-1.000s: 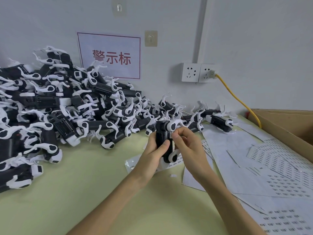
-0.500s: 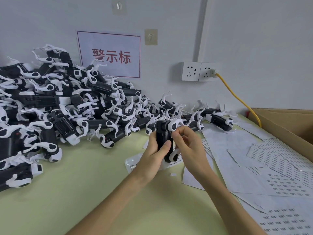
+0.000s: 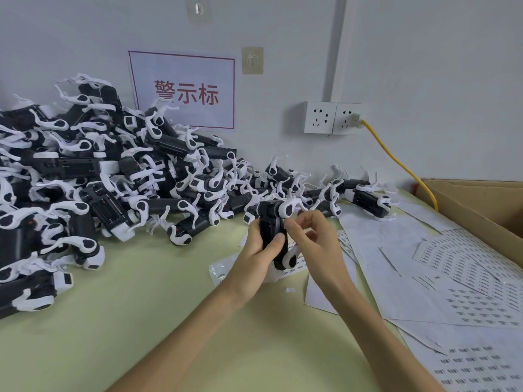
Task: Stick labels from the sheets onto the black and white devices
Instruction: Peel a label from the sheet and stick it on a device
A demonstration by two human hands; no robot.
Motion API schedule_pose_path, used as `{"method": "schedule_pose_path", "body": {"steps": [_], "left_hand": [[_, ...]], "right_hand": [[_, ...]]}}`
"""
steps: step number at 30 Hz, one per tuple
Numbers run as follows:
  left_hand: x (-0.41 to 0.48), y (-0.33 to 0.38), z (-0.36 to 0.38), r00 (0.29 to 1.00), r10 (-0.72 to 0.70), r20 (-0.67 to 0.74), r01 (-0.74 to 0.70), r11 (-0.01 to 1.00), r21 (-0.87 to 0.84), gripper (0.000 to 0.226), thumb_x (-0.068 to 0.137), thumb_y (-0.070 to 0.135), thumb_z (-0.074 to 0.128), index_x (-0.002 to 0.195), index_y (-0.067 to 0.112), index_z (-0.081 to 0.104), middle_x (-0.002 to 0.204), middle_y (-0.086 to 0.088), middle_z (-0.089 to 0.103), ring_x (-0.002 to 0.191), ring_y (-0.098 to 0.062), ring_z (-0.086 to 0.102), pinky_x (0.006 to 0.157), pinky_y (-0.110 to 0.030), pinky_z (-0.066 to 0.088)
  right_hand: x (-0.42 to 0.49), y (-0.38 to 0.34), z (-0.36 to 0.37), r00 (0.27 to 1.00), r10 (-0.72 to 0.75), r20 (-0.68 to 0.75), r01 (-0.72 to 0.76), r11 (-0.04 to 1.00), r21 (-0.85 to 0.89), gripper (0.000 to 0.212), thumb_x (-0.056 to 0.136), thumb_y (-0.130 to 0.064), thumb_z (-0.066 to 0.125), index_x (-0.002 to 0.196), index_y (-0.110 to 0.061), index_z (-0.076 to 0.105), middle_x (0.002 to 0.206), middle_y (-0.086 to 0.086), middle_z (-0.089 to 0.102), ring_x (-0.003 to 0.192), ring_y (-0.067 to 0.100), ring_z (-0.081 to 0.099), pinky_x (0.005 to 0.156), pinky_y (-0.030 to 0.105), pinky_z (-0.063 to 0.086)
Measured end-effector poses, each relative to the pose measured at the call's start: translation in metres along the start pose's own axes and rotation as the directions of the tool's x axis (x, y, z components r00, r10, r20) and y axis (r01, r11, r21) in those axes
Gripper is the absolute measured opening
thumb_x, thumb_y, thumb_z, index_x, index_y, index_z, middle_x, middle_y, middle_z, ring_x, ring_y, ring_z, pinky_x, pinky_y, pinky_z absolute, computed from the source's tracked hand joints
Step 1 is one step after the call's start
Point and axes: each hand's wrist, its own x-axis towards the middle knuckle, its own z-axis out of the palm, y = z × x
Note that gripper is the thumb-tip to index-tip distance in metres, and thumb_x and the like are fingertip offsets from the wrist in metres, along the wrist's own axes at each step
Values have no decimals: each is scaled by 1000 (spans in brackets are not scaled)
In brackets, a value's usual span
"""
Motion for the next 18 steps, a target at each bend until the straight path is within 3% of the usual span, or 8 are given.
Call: {"method": "schedule_pose_path", "body": {"steps": [3, 6, 9, 12, 15, 18], "left_hand": [[2, 2, -1, 997, -79, 4, 79, 989, -122, 39, 99, 35, 57, 138, 31, 54, 131, 13, 69, 127, -6, 61, 103, -29, 49], [6, 6, -3, 980, -195, 41, 198, 922, -333, 29, 96, 32, 64, 122, 23, 72, 115, 0, 75, 105, -14, 72, 80, -28, 58], [6, 12, -8, 967, -216, 134, 254, 855, -452, 28, 92, 37, 64, 100, 17, 82, 96, -1, 75, 87, -15, 74, 72, -28, 59], [6, 13, -10, 972, -201, 119, 232, 884, -405, 32, 91, 44, 69, 103, 15, 81, 98, -3, 77, 88, -19, 75, 73, -31, 60], [8, 12, -9, 968, -252, 11, 241, 913, -329, 57, 79, 51, 78, 116, 7, 74, 103, -13, 74, 93, -27, 72, 84, -42, 60], [8, 12, -9, 960, -275, -56, 245, 919, -307, 41, 88, 42, 75, 104, 5, 77, 101, -20, 74, 91, -32, 71, 96, -54, 57]], "right_hand": [[3, -1, -3, 991, 126, 40, -128, 991, 40, 37, 94, -43, 69, 95, -7, 61, 83, -1, 63, 68, 9, 60, 75, 26, 43], [5, -5, -6, 963, 216, 159, -236, 965, 115, 40, 101, -44, 58, 89, -7, 65, 86, 2, 65, 83, 17, 58, 83, 35, 43], [4, -10, -7, 960, 196, 202, -233, 956, 178, 37, 105, -32, 48, 87, -6, 67, 84, 6, 64, 83, 25, 52, 83, 42, 38], [2, -13, -7, 963, 175, 203, -213, 959, 187, 37, 106, -27, 46, 86, -4, 68, 83, 4, 65, 84, 27, 51, 83, 43, 38], [2, -14, -7, 962, 170, 215, -211, 960, 184, 37, 106, -24, 46, 81, -7, 68, 81, 7, 62, 83, 28, 52, 80, 42, 40], [1, -13, -6, 959, 147, 244, -188, 970, 154, 30, 104, -19, 49, 81, -9, 66, 80, 6, 61, 81, 25, 53, 77, 37, 42]]}}
